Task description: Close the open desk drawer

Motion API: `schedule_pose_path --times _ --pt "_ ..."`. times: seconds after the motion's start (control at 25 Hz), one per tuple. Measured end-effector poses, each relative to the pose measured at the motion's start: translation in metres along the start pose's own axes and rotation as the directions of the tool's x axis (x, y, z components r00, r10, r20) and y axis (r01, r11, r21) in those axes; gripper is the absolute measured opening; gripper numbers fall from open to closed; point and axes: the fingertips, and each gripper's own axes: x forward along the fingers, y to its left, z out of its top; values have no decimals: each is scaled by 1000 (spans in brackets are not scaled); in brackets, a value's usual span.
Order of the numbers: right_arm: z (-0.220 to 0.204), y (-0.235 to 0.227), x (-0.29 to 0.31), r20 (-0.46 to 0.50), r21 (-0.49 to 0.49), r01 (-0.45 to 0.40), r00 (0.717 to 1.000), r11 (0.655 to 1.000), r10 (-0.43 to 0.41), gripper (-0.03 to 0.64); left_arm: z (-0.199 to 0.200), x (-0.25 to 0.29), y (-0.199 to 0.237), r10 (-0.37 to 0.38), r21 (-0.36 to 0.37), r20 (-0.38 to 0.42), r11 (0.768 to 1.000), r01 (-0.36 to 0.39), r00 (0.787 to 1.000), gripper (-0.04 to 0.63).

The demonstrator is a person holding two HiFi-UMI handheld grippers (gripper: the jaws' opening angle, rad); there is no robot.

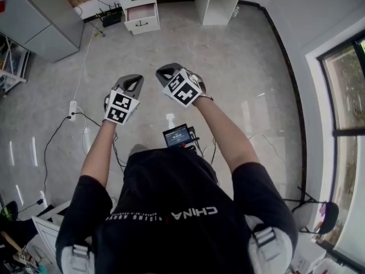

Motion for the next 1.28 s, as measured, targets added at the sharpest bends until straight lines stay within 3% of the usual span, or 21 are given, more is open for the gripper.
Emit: schedule_pose_path --times 0.2,0.4,0.64,1.0,1.28 --pt "-9 -17 11 -1 14 6 1000 1000 -6 15 -9 15 3 -2 -2 -21 1000 2 1000 12" --pt "-4 -40 43 24 45 -16 1000 999 15 15 -18 45 37 -26 -6 -32 1000 26 999 11" --pt "21 -79 108 -21 54 12 1000 998 -11 15 -28 82 116 -56 19 -18 998 57 998 12" --pt "94 -156 204 -45 80 83 996 993 -79 15 -30 121 255 -114 33 5 993 113 994 12" --pt "111 -186 262 -83 123 123 990 985 -113 15 -44 146 319 -157 32 1 987 157 988 12"
